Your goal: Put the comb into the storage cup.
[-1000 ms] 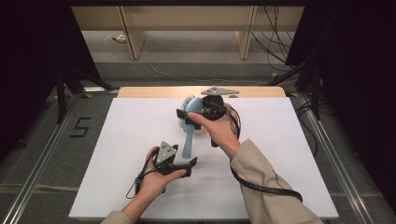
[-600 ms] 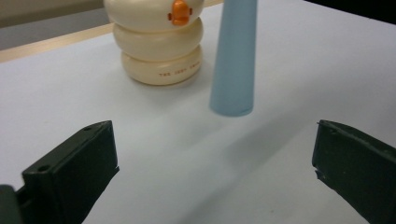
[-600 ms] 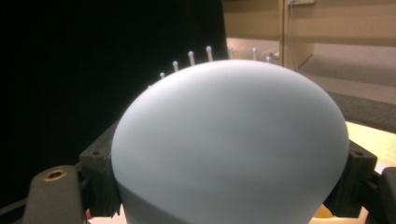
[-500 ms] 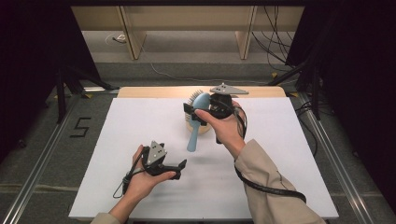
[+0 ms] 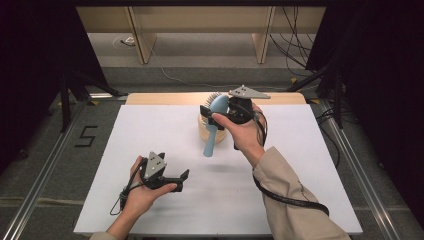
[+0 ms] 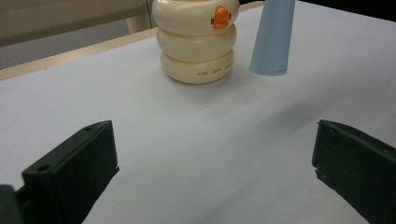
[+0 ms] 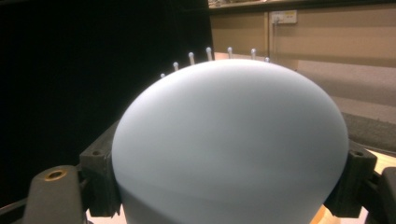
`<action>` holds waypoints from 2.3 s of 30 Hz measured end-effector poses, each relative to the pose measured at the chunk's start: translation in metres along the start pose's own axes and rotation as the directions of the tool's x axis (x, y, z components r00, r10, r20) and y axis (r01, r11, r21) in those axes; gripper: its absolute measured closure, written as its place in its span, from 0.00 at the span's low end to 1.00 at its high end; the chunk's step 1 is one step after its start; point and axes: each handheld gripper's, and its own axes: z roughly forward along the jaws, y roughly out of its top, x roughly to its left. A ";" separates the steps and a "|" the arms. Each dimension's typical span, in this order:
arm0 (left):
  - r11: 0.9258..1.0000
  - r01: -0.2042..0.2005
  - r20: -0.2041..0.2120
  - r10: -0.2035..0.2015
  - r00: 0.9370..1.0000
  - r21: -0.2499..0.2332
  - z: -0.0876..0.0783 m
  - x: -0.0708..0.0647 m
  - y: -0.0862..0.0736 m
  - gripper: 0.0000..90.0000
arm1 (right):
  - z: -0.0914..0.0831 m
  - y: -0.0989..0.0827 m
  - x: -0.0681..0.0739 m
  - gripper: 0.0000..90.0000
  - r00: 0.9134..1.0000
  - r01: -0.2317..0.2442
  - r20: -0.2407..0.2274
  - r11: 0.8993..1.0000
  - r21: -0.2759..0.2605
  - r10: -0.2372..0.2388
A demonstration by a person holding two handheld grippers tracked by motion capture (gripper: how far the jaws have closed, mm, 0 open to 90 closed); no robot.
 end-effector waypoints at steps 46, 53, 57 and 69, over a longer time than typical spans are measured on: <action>1.000 0.007 -0.013 -0.007 1.000 0.014 0.000 0.003 -0.004 0.00 | -0.005 0.024 -0.015 0.22 0.998 0.010 0.062 0.998 -0.057 -0.007; 1.000 0.010 -0.013 -0.009 1.000 0.014 0.000 0.004 -0.004 0.00 | -0.005 0.026 -0.016 0.22 0.998 0.012 0.067 0.998 -0.066 -0.008; 1.000 0.011 -0.014 -0.010 1.000 0.013 0.000 0.004 -0.004 0.00 | -0.006 0.027 -0.017 0.22 0.998 0.011 0.069 0.998 -0.065 -0.007; 1.000 0.012 -0.015 -0.012 1.000 0.013 0.000 0.004 -0.004 0.00 | -0.006 0.029 -0.020 0.22 0.997 0.011 0.079 0.997 -0.074 -0.005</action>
